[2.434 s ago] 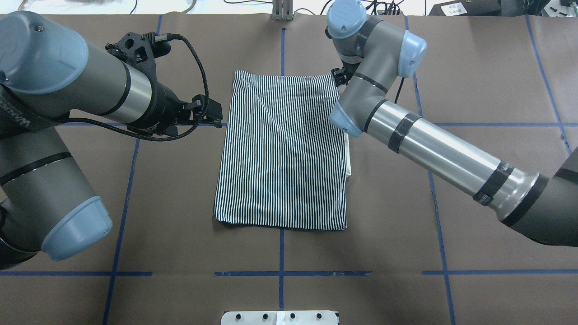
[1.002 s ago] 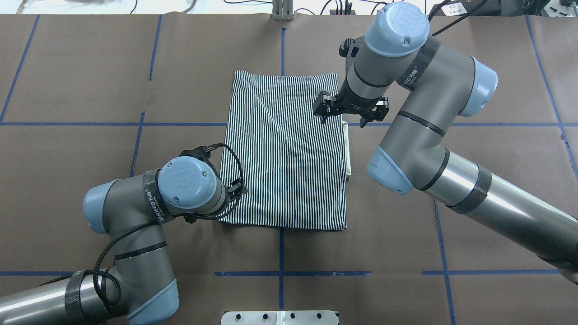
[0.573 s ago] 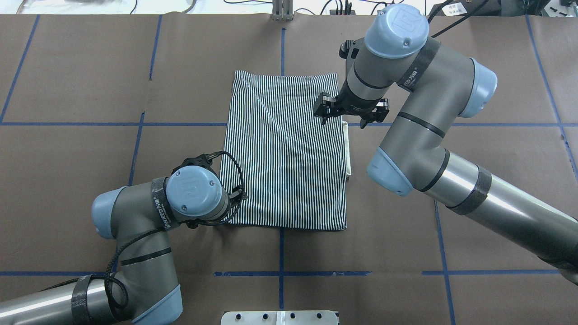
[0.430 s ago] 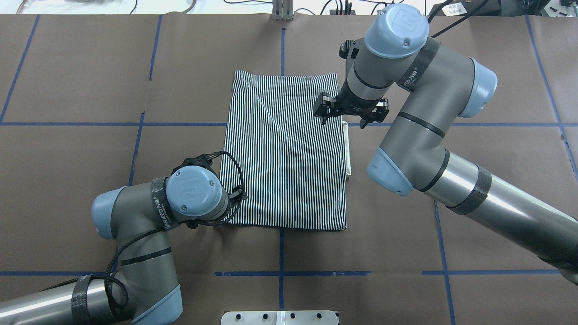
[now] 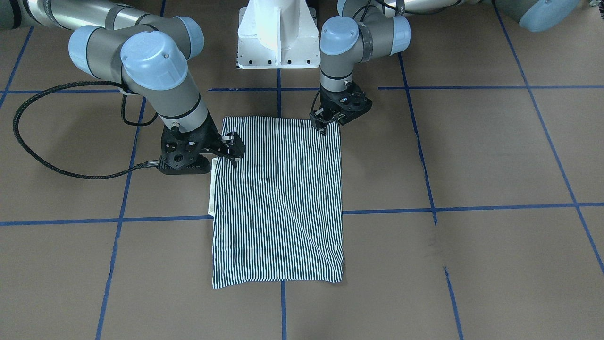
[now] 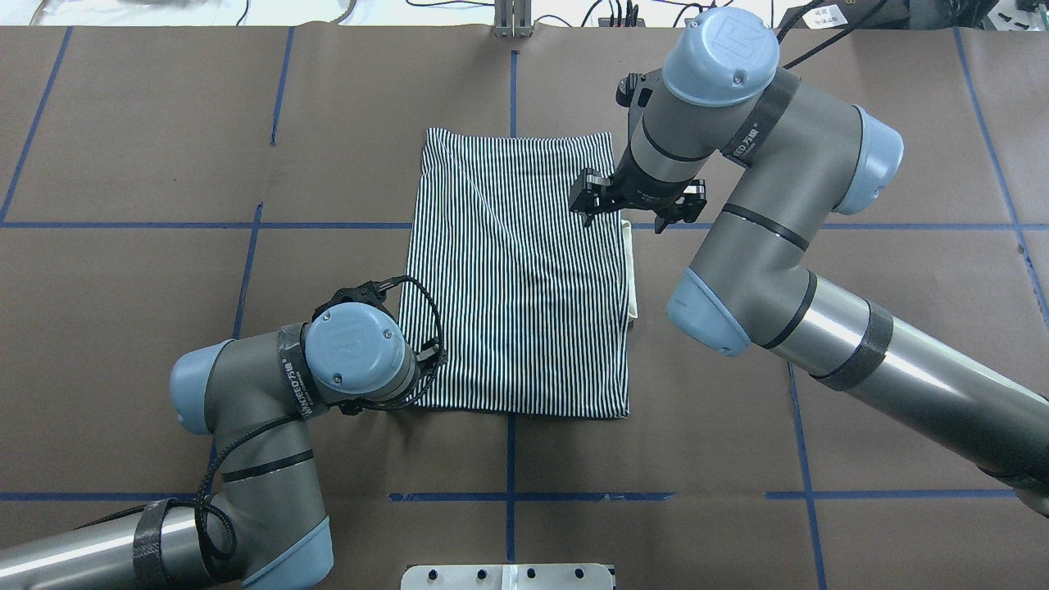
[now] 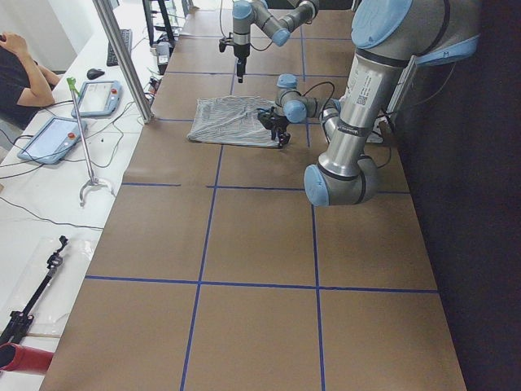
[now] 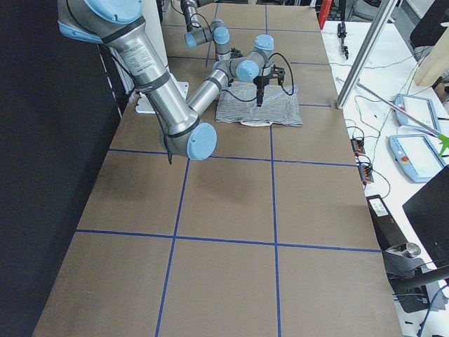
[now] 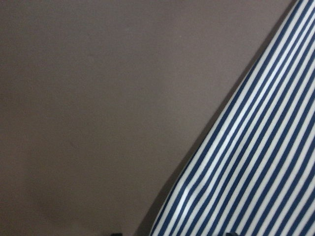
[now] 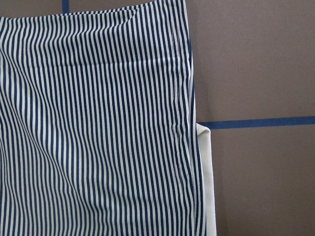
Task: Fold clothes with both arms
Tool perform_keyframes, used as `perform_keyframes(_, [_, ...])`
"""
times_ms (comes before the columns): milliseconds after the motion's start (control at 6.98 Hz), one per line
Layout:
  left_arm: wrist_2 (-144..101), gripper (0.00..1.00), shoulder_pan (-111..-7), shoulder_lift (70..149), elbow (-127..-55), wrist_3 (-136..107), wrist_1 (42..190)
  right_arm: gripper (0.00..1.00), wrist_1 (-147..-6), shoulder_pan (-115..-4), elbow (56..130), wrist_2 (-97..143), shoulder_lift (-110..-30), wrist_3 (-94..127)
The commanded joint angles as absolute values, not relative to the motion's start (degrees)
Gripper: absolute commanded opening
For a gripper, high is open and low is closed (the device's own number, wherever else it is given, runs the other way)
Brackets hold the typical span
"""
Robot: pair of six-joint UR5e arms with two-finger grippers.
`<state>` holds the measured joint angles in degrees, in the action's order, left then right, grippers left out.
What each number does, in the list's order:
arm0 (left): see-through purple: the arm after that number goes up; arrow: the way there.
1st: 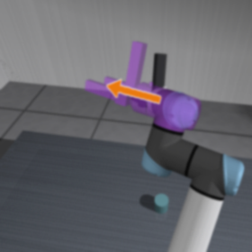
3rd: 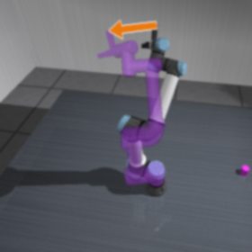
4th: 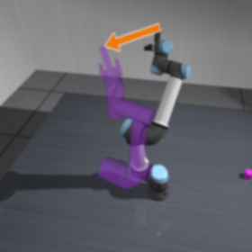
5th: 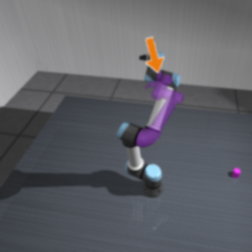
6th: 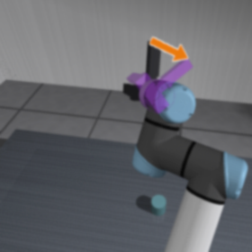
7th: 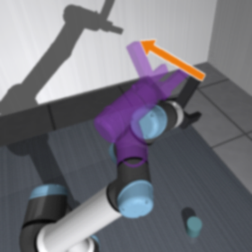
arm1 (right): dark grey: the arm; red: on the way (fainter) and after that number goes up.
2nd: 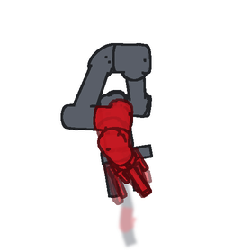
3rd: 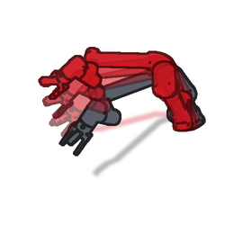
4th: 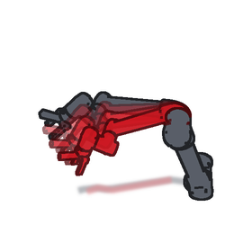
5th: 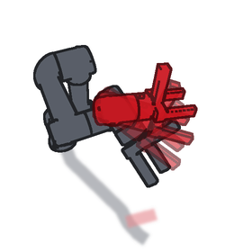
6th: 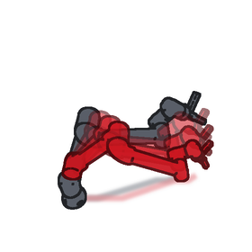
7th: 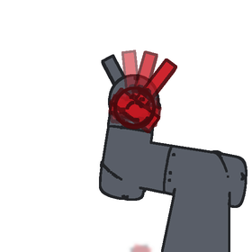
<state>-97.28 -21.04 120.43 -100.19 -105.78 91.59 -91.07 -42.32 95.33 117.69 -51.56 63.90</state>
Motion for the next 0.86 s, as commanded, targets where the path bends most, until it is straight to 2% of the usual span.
perform_keyframes(0, [-96.95, 0.00, -19.96, 120.50, -100.28, -106.87, 91.58, 1.00, -91.06, -42.36, 95.36, 117.69, -51.68, 63.90])
perform_keyframes(430, [-97.03, 0.00, -19.86, 121.29, -101.42, -105.65, 91.41, 1.00, -91.14, -42.36, 95.45, 117.69, -51.86, 63.98])
perform_keyframes(716, [-97.03, 0.00, -20.13, 119.98, -103.70, -101.71, 91.32, 1.00, -91.14, -41.32, 98.59, 117.69, -52.99, 68.60])
